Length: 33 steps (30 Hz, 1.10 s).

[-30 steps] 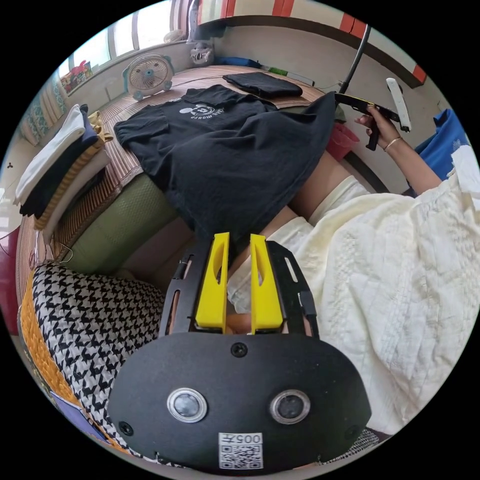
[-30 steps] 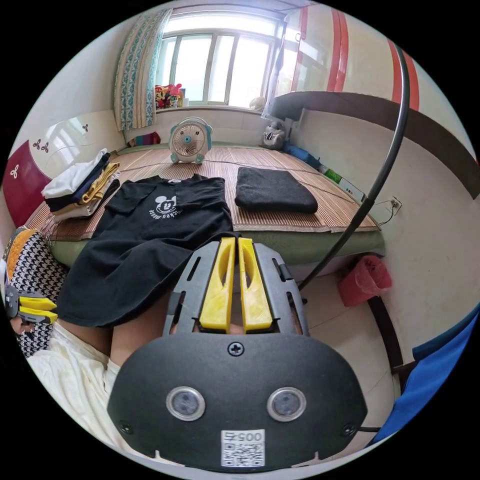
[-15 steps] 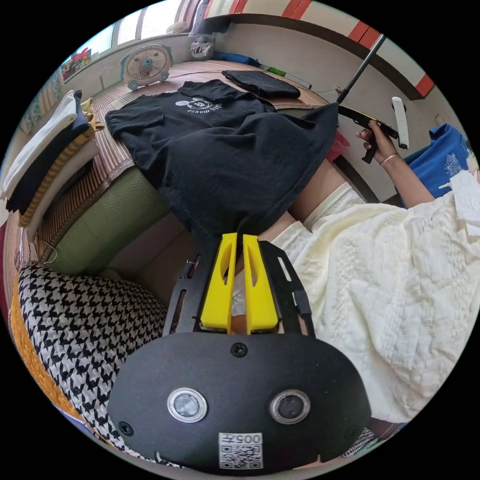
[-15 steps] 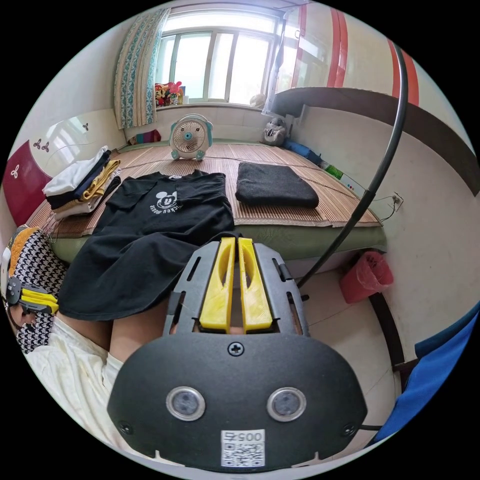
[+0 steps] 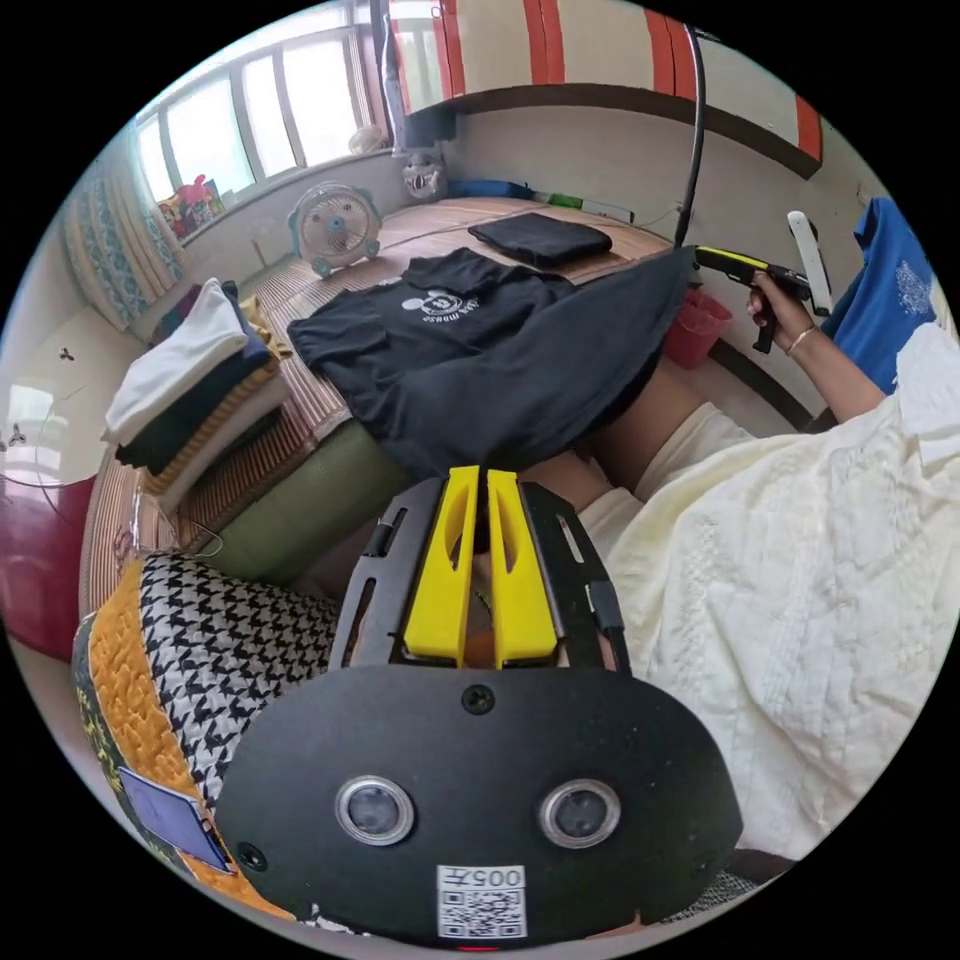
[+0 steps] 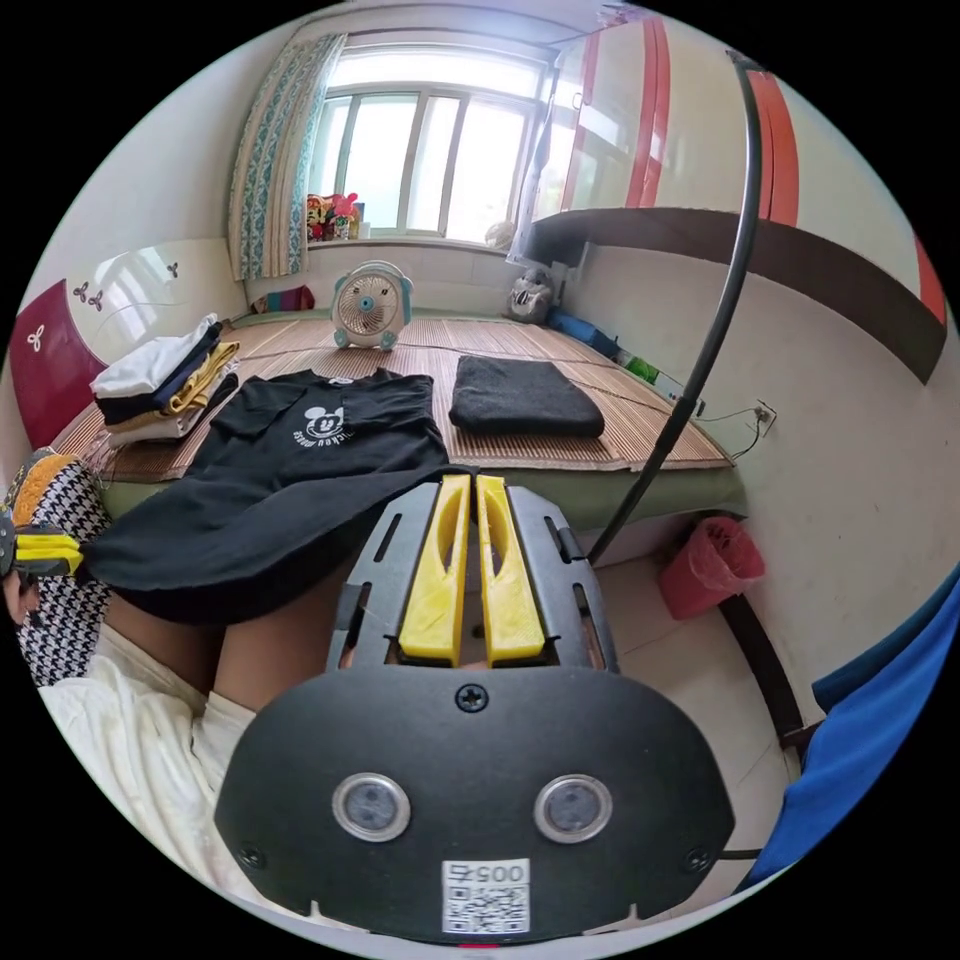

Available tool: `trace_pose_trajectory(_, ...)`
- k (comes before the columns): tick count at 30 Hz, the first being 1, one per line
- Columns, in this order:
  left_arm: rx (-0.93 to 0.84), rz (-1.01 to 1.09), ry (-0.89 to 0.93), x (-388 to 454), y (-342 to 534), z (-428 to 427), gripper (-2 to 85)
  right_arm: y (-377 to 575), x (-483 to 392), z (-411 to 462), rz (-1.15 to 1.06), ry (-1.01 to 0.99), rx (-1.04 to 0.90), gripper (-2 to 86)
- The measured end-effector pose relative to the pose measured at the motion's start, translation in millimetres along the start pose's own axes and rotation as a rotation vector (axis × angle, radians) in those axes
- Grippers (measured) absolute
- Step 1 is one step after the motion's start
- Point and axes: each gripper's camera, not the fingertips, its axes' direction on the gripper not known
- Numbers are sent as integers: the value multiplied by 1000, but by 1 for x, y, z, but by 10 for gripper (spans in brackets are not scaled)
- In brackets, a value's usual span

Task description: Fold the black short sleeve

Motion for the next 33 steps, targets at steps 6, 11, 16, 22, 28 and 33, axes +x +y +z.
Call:
trace_pose_trajectory(6,123,-8,-95,1,3,-42,-2,-6,4,-29,13,5,68,-15)
trace_pose_trajectory(11,207,-18,-135,6,9,-66,2,-10,7,-51,20,20,122,-15)
trace_pose_trajectory(16,226,-41,-144,5,10,-73,13,-25,2,-61,-7,26,145,-15)
trace_pose_trajectory(22,272,-25,-184,-10,-13,-68,0,-65,-5,-43,-17,36,166,-16)
trace_pose_trajectory(28,287,-30,-212,-52,-60,-36,-3,-133,-14,3,-14,50,172,-15)
trace_pose_trajectory(33,266,-93,-226,-100,-107,17,2,-193,-29,60,-19,53,148,-15)
